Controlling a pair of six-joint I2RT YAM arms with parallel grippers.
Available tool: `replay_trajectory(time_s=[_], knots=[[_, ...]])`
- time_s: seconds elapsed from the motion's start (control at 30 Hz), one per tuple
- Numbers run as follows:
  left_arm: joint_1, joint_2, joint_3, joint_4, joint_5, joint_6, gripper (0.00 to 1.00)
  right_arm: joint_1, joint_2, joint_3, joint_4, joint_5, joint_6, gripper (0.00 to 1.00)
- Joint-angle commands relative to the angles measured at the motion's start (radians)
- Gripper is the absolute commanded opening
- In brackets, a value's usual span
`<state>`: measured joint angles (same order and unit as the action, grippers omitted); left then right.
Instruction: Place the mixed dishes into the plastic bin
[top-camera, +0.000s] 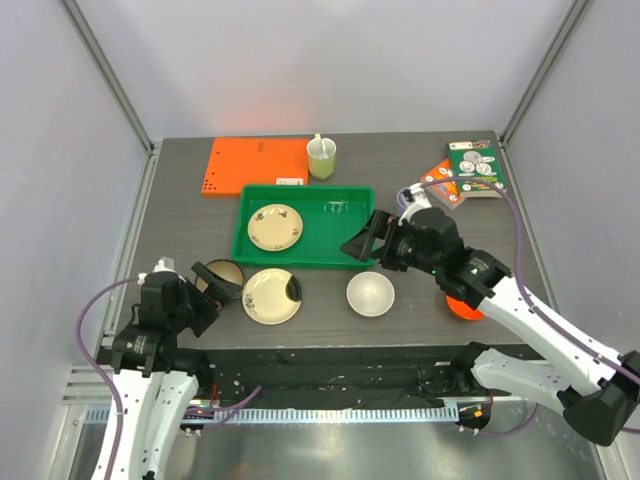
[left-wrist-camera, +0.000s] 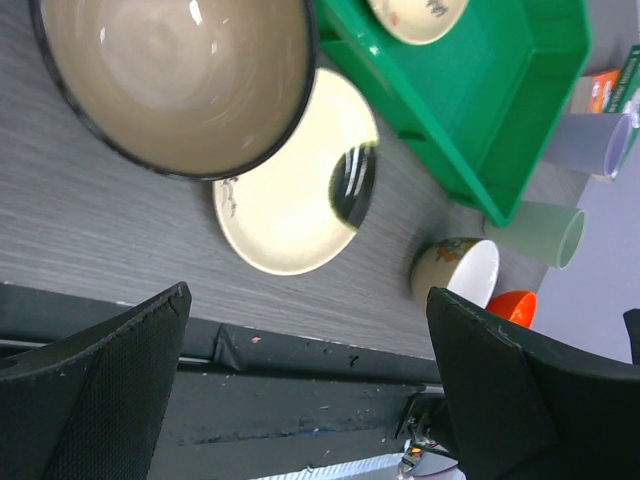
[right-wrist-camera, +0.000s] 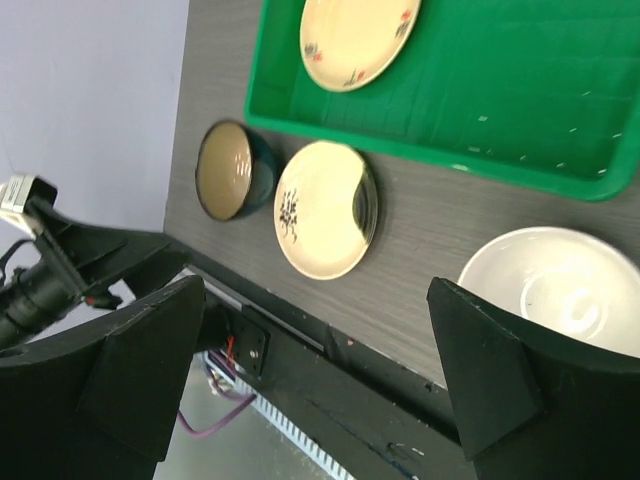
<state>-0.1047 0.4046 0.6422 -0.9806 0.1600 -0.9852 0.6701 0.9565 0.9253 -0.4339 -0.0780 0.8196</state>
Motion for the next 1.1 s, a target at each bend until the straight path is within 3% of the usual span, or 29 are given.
replay_trajectory(time_s=[0.0, 0.43, 0.9, 1.07], knots=[[0.0, -0.056, -0.082, -0.029, 0.038, -0.061, 1.0, 0.121, 0.056, 0.029, 0.086, 0.116, 0.016, 0.99], [-0.001, -0.007, -0.164, -0.007, 0.007, -0.109, 1.0, 0.305, 0.235, 0.038, 0.198, 0.173, 0.05, 0.99], [-0.015, 0.12, -0.214, 0.178, 0.019, -0.145, 1.0, 0.307, 0.228, -0.011, 0.325, 0.147, 0.056, 0.98], [-0.111, 0.217, -0.219, 0.253, -0.033, -0.15, 1.0, 0.306, 0.232, -0.029, 0.336, 0.144, 0.052, 0.98]])
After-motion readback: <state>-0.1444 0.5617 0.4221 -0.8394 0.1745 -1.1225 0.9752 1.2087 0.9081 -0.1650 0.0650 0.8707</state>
